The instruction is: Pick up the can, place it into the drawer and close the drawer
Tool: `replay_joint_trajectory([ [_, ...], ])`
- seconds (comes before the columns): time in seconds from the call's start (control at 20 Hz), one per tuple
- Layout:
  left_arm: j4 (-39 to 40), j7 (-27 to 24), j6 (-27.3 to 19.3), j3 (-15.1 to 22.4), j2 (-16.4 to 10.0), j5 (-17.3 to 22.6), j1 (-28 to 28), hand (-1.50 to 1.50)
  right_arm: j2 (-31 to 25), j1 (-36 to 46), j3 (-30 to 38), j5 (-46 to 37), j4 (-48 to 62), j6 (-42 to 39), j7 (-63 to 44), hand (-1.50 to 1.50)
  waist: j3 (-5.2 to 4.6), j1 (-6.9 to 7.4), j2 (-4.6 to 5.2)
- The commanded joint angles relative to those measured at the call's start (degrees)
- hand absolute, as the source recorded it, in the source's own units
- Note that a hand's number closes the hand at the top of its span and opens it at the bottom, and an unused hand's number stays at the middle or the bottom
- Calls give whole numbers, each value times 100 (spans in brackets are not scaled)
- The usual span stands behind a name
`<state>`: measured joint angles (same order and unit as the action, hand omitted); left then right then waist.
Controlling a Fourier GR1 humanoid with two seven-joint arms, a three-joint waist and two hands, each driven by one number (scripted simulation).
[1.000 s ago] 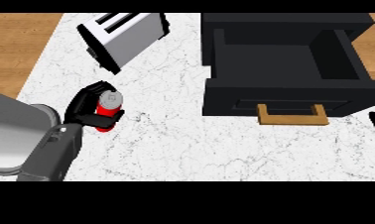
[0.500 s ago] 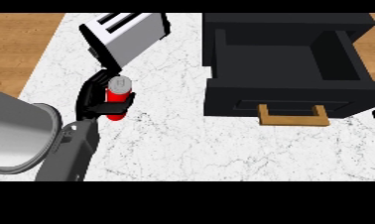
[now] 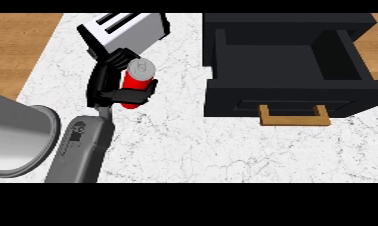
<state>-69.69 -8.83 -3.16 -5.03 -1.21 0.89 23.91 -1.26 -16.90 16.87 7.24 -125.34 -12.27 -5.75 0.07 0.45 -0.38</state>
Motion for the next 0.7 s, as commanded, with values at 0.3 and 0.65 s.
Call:
replay_joint_trajectory([
  [0.3, -919, 1921, -1317, 1220, 120, -65, 1315, 150, 78, -183, -67, -65, 100, -68, 320, -150, -4, -112, 28],
  [0.65, -313, 2438, -1867, 1424, 121, -241, 2657, 150, -46, 101, 85, 161, -9, 21, -86, -150, -4, -145, 41],
])
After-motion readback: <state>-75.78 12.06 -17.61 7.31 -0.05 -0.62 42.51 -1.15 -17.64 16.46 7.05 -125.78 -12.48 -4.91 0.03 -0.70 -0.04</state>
